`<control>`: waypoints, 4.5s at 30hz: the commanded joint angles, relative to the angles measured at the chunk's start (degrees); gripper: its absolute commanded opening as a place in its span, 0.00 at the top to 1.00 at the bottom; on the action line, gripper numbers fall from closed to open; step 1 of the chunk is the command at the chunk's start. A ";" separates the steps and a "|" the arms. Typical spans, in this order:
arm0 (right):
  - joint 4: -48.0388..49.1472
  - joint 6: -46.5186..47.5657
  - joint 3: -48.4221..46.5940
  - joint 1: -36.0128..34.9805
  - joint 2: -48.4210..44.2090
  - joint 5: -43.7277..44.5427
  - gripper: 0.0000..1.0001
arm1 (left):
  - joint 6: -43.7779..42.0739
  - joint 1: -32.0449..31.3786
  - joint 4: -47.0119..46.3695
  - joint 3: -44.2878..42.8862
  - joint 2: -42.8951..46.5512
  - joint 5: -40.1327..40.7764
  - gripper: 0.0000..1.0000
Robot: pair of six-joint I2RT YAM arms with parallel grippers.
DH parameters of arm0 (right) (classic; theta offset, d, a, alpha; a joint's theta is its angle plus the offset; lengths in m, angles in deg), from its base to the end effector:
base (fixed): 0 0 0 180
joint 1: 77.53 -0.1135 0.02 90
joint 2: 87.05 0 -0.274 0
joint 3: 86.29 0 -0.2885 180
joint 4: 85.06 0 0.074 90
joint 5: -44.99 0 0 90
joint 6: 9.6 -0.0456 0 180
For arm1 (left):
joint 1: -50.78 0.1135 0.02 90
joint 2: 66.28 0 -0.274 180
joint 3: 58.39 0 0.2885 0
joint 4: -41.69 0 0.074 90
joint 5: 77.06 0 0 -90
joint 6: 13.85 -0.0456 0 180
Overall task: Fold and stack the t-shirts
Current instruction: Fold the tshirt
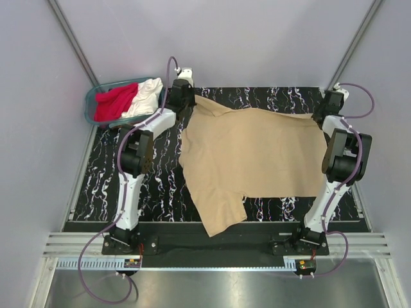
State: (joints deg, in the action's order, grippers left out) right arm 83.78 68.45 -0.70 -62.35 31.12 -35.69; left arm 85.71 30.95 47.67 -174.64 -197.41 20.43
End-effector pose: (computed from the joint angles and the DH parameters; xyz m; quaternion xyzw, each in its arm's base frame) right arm 0.4912 -0.1409 0.1707 0.2438 0.8503 -0.0850 0.4586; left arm 0.5575 -0.1947 0.2033 0.0366 0.8217 -0.0916 0.5613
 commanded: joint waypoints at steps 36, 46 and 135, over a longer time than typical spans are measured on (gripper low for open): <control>-33.53 -5.72 -13.39 4.95 -7.51 -6.86 1.00 | 29.55 -2.49 27.73 20.91 34.18 -21.63 1.00; -35.21 -5.28 -12.78 5.65 -7.69 -7.21 1.00 | 31.57 -2.40 28.70 28.48 42.45 -23.04 1.00; -26.24 -17.41 -5.31 0.82 -2.42 -31.21 0.40 | 37.11 2.26 34.94 1.94 5.10 -8.10 0.69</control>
State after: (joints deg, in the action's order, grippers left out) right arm 56.56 51.38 -4.31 -61.17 28.41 -65.59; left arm 121.67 32.89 82.75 -171.62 -192.40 10.22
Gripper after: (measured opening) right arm 0.594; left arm 0.304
